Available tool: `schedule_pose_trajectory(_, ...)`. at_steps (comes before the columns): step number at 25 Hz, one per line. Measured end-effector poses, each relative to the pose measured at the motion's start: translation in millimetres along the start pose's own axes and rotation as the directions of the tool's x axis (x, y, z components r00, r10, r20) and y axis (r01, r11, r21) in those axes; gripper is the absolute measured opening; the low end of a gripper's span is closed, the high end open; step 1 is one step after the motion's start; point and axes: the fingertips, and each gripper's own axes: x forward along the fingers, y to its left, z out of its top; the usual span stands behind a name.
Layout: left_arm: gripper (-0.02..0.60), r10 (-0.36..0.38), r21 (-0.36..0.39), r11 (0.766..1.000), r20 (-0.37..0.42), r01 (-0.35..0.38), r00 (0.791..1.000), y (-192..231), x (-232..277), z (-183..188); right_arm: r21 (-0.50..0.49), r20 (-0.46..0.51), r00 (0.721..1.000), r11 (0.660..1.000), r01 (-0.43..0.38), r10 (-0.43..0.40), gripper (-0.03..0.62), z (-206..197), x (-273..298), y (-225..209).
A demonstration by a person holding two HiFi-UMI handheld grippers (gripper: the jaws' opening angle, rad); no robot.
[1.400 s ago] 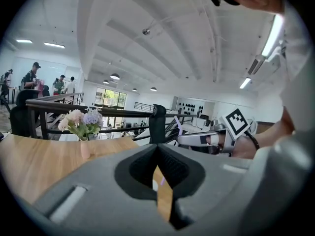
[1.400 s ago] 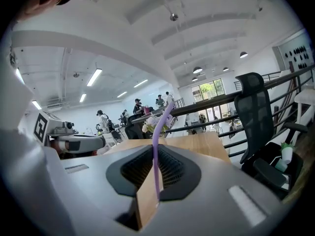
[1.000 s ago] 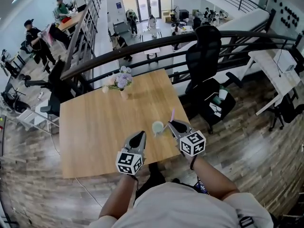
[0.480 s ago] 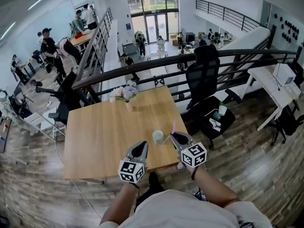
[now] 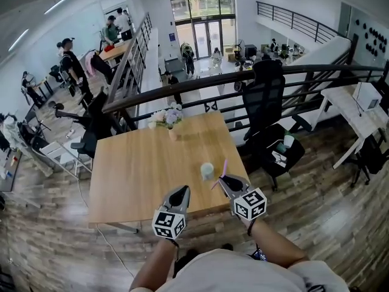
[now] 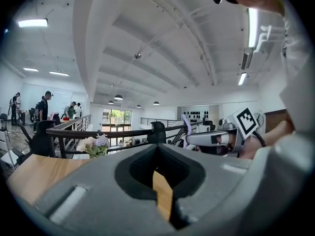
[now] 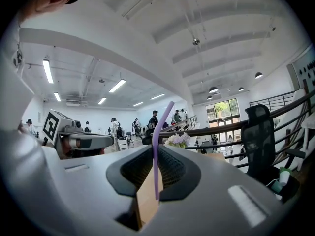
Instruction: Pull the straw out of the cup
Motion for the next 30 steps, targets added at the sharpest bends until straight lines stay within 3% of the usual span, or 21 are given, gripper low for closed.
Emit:
schedule_pose_trajectory(10, 0.005, -0.060, 0.007, 0.998, 0.041, 0.059, 0.997, 13, -73, 17, -0.031, 0.044, 0.998, 0.998, 0.052, -0.051, 0.040, 12, -16, 69)
schedule_pose_trajectory(19, 0.005, -0.107, 0.041, 0.994, 0.037, 0.106, 0.994, 29, -165, 6, -0.034, 0.067, 0.993, 0.994, 0.101, -0.099, 0.040, -6, -29, 165)
schedule_pose_trajectory(30, 0.005, -0.185, 0.005, 0.983, 0.026, 0.185, 0.982, 25, -241, -13, -0.027, 0.083, 0.986, 0.989, 0.147, -0.145, 0.040, -22, -51, 249)
